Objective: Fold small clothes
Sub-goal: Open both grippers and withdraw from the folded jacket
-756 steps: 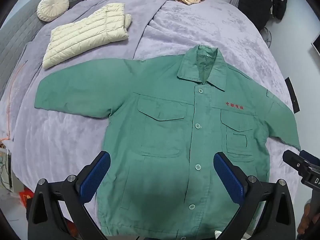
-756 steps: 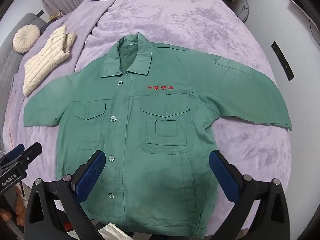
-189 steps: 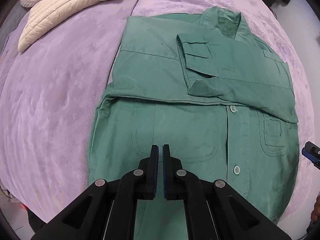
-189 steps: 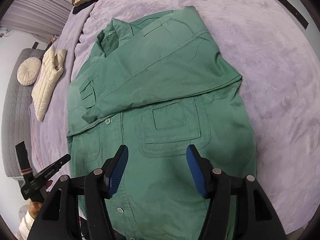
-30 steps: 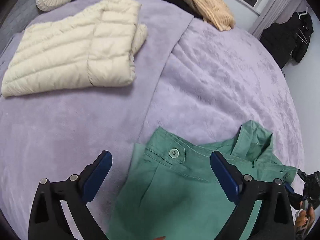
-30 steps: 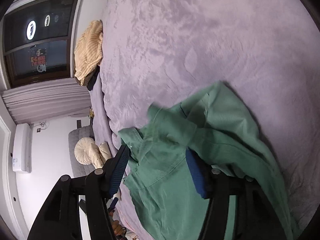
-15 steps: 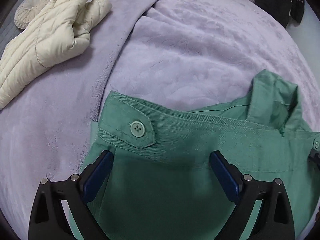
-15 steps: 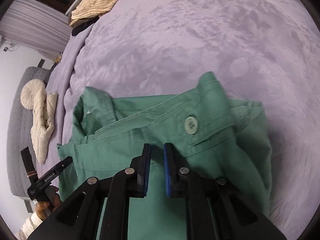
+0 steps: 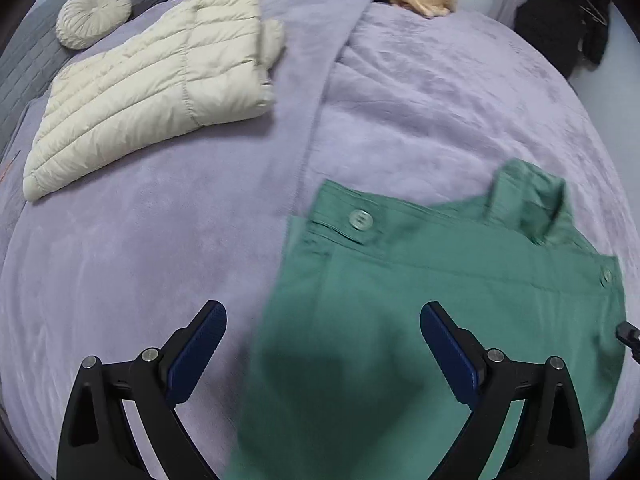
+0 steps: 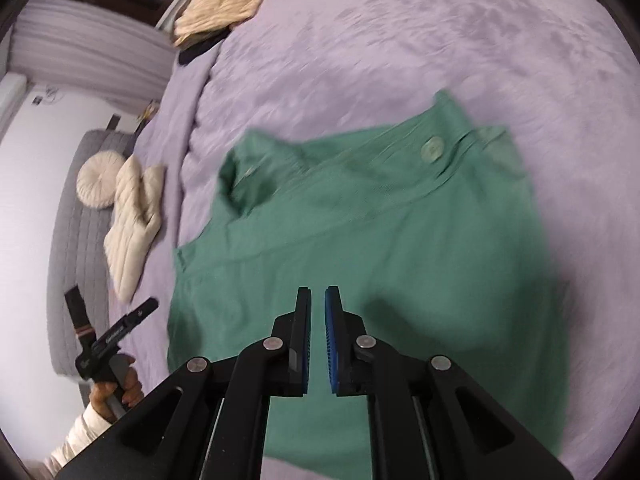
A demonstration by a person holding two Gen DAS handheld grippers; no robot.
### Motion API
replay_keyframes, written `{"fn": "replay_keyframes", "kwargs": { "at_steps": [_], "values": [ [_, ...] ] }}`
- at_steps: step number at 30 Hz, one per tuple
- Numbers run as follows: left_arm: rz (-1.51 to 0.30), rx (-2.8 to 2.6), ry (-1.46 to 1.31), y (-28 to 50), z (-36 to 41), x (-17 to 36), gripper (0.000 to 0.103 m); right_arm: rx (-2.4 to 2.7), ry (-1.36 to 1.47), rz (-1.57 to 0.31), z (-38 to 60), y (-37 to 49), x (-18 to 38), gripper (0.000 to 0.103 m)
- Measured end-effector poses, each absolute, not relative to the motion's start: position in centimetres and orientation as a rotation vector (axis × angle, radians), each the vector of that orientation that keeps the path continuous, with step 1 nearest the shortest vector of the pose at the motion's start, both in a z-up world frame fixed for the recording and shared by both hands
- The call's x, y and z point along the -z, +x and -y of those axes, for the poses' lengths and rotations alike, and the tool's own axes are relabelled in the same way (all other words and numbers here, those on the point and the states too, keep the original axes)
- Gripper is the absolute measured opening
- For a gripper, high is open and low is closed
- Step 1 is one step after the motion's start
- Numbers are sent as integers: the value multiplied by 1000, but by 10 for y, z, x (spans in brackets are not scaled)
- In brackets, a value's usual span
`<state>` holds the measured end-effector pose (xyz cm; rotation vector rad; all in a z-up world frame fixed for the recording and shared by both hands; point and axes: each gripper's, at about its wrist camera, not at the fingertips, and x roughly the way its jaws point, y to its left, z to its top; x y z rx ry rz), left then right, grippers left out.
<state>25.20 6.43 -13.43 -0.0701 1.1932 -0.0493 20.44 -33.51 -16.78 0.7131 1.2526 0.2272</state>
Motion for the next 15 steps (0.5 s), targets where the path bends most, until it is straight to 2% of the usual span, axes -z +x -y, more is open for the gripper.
{"fn": "replay_keyframes", "kwargs": {
  "at_steps": [4, 7, 8, 10, 15],
  "values": [
    [-1232, 198, -63, 197, -5, 139, 98, -368, 687, -1342, 255, 163, 183, 10],
    [-1274, 172, 11, 167, 22, 170, 98, -351, 605, -1400, 226, 142, 208, 9],
    [-1299, 147, 26, 161, 21, 183, 98, -338, 584, -1396, 226, 138, 211, 5],
    [-1326, 107, 24, 153, 6, 199, 98, -287, 579, -1390, 242, 133, 212, 5],
    [-1321, -12, 13, 144, -48, 197, 98, -67, 568, -1366, 325, 110, 210, 5]
  ]
}}
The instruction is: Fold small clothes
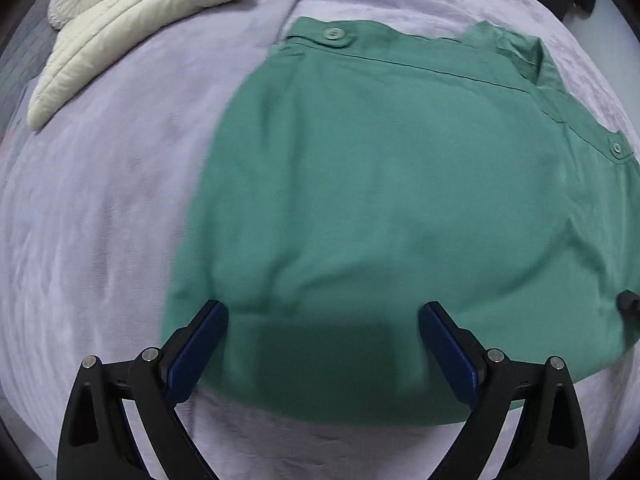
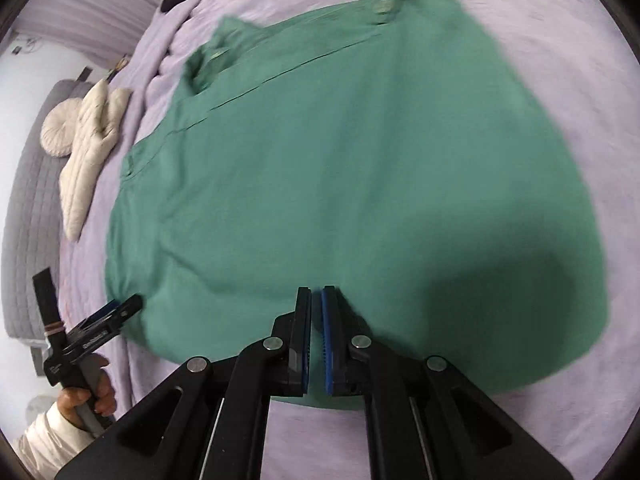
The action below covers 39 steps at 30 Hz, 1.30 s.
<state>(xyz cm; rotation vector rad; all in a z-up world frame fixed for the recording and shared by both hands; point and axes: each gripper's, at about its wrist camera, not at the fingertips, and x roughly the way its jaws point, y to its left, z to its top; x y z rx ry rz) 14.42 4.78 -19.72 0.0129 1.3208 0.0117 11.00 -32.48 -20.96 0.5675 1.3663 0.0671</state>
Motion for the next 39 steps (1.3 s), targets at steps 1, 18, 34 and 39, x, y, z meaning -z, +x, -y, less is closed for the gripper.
{"fn": "replay_keyframes", "kwargs": {
  "at_steps": [1, 18, 34, 39],
  "values": [
    [-1321, -40, 10, 143, -58, 196, 98, -18, 591, -1353, 346, 103, 209, 5],
    [-1404, -107, -189, 120, -128, 156, 98, -17, 797, -1396, 310, 55, 183, 32],
    [-1432, -25, -179, 108, -139, 155, 98, -205, 866, -1474, 184, 65, 203, 49],
    [-1445, -33, -195, 112, -149, 164, 98, -235, 909, -1500, 157, 68, 219, 49]
  ]
}}
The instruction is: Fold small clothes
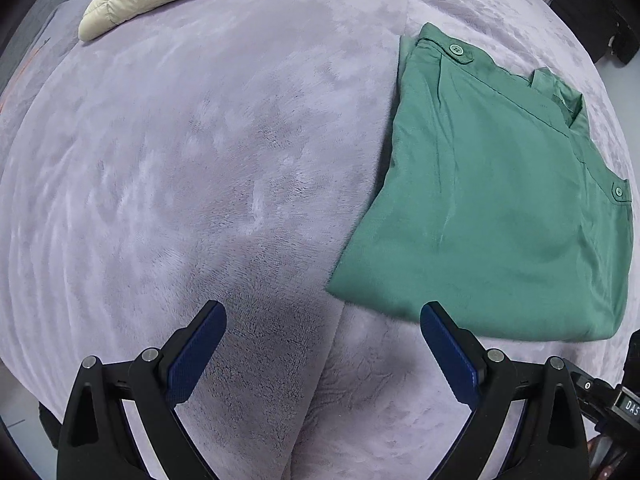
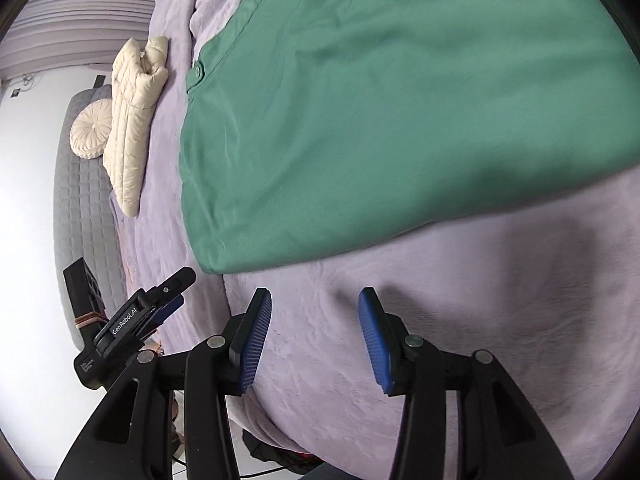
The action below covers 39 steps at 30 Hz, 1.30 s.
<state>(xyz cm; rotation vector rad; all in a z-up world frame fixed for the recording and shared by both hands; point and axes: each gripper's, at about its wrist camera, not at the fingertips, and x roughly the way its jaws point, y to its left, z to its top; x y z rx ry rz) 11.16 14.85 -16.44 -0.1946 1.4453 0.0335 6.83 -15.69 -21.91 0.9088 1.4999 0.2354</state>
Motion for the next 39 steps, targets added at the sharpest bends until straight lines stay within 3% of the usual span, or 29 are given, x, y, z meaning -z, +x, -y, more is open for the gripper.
{"fn": "replay_keyframes", "kwargs": {
  "at_steps": [5, 21, 23, 24, 25, 27, 29, 39],
  "values": [
    [-1451, -28, -217, 113, -156, 168, 98, -249, 1010, -1495, 138, 75, 238, 56],
    [-1443, 52, -408, 140, -189, 185, 98, -297, 1170, -1433, 99, 102, 260, 57],
    [-1421, 85, -404, 145, -185, 185, 75, -290, 1194, -1423, 100, 103, 262, 52],
    [-1428, 109, -402, 148, -182, 186, 42, -281, 1197, -1416, 101, 104, 262, 31],
    [-1441, 144, -415, 150, -179, 188, 18, -275, 1190, -1417, 101, 104, 261, 19],
    [-1435, 190, -426, 153, -174, 185, 12, -270, 1173, -1417, 102, 105, 258, 11],
    [-1400, 217, -347, 151, -164, 175, 6, -280, 1155, -1401, 103, 104, 252, 9],
    [-1466, 207, -356, 131, -183, 205, 6, -259, 1100, -1475, 97, 97, 274, 9]
  ]
}}
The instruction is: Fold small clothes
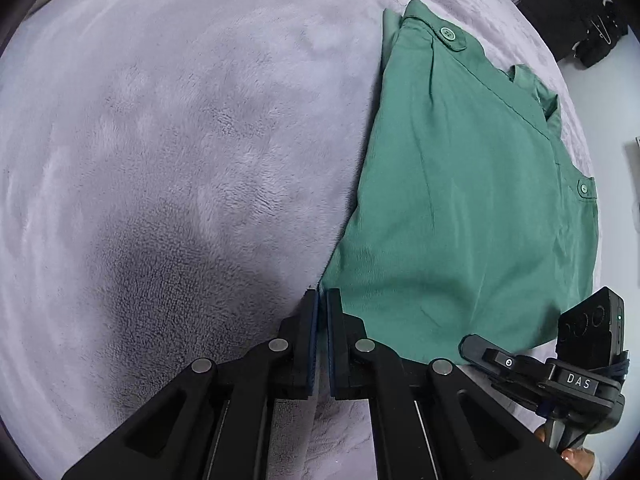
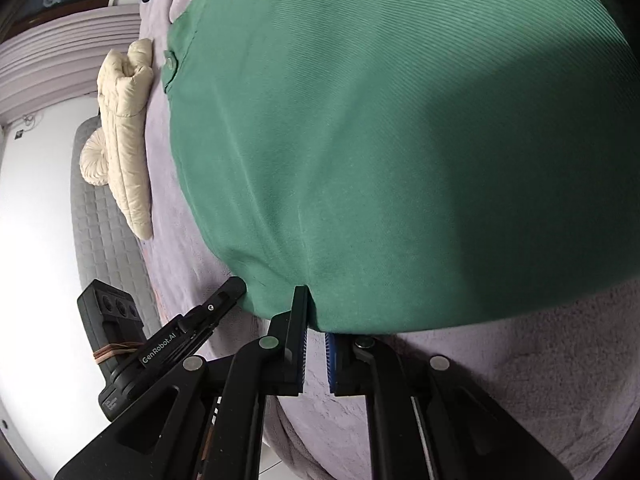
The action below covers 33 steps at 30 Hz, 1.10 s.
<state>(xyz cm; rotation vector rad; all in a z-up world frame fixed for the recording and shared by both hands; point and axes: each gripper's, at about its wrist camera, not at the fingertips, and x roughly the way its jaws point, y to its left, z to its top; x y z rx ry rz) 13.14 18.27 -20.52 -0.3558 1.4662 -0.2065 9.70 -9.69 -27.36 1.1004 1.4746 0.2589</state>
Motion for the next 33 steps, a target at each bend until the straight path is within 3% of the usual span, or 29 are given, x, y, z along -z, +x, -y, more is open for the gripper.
{"fn": "replay_keyframes", "kwargs": {
  "at_steps": [4, 8, 21, 22, 23, 24, 33],
  "values": [
    [-1445, 194, -356, 127, -194, 186, 6, -312, 1084, -1480, 99, 98, 260, 19],
    [-1417, 191, -360, 126, -199, 174, 6, -329, 1079, -1450, 101, 99, 248, 59],
    [-1447, 152, -265, 132, -171, 174, 6, -331, 1106, -1446, 97, 99, 254, 60],
    [-1451, 142, -260, 133, -169, 174, 24, -330, 1106, -1445, 98, 99, 253, 60],
    [-1454, 136, -258, 134, -168, 174, 48, -330, 1105, -1444, 99, 99, 254, 60],
    [-1453, 124, -260, 134, -168, 173, 99, -329, 1104, -1442, 100, 98, 252, 60],
    [-1424, 63, -197, 141, -161, 166, 102, -311, 1115, -1430, 102, 99, 253, 60]
  ]
}}
